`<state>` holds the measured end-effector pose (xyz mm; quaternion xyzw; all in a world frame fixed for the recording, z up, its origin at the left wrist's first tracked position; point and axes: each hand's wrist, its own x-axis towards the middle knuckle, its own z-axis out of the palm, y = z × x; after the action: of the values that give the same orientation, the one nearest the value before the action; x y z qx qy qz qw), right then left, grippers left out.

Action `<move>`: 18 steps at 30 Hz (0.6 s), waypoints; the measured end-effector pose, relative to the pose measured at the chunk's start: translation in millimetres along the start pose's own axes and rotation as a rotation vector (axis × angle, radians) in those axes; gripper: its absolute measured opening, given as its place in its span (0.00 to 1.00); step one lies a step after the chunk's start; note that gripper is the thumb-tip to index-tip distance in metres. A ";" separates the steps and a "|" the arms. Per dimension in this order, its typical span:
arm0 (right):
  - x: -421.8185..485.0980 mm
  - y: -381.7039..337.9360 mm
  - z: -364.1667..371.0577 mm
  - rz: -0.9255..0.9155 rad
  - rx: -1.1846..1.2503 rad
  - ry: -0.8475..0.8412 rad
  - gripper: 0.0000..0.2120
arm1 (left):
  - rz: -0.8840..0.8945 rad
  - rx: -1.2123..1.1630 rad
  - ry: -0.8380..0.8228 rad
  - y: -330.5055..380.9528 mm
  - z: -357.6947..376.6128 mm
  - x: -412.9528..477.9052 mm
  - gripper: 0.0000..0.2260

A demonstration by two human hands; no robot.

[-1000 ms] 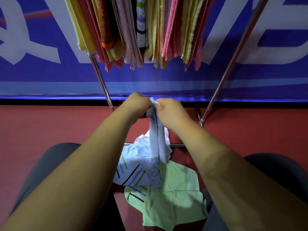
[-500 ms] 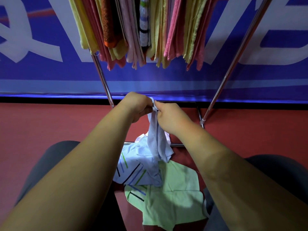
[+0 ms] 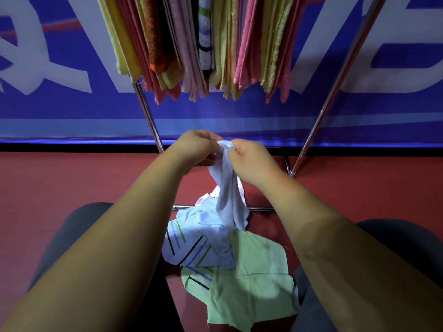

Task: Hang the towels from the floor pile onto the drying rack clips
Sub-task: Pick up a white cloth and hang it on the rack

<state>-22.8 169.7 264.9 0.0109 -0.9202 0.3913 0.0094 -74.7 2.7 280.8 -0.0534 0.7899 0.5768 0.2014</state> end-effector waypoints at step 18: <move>-50.9 -86.9 -132.7 -0.028 0.270 0.399 0.11 | 0.527 -0.085 0.212 81.6 -44.0 -110.9 0.06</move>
<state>31.6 205.8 418.2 -0.0525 -0.8392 0.5049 0.1951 -10.6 -27.9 406.7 0.0852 0.7682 0.6331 -0.0415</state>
